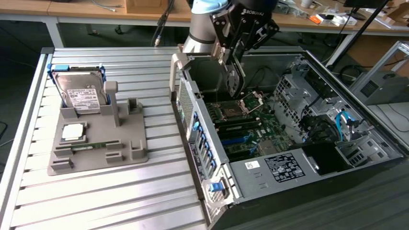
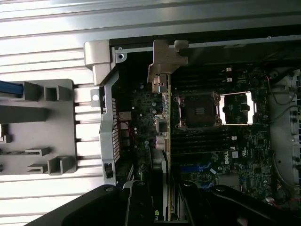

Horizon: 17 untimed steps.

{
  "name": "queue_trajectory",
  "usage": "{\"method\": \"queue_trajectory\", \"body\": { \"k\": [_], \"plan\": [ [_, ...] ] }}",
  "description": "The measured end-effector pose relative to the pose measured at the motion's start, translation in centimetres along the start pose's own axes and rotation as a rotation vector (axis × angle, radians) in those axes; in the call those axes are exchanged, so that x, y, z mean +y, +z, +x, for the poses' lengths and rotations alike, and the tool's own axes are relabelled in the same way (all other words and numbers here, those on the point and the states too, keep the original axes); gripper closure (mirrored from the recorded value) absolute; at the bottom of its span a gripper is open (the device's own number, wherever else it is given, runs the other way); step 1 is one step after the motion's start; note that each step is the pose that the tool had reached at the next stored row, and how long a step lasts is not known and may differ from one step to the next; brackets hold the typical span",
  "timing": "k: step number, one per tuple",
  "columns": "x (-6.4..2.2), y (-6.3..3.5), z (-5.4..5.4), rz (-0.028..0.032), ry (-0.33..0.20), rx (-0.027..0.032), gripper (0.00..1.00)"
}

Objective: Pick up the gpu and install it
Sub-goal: 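Pick up the gpu and move the gpu toward the slot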

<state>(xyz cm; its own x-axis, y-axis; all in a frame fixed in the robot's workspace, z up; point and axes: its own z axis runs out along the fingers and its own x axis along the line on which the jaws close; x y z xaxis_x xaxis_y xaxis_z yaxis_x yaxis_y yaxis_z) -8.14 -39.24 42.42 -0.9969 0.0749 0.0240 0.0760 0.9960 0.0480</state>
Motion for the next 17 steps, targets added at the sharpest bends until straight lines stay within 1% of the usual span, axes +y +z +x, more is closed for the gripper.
{"method": "queue_trajectory", "body": {
  "k": [17],
  "plan": [
    [0.00,0.13,-1.4,0.0002,0.000,0.0016,0.73]
  ]
}}
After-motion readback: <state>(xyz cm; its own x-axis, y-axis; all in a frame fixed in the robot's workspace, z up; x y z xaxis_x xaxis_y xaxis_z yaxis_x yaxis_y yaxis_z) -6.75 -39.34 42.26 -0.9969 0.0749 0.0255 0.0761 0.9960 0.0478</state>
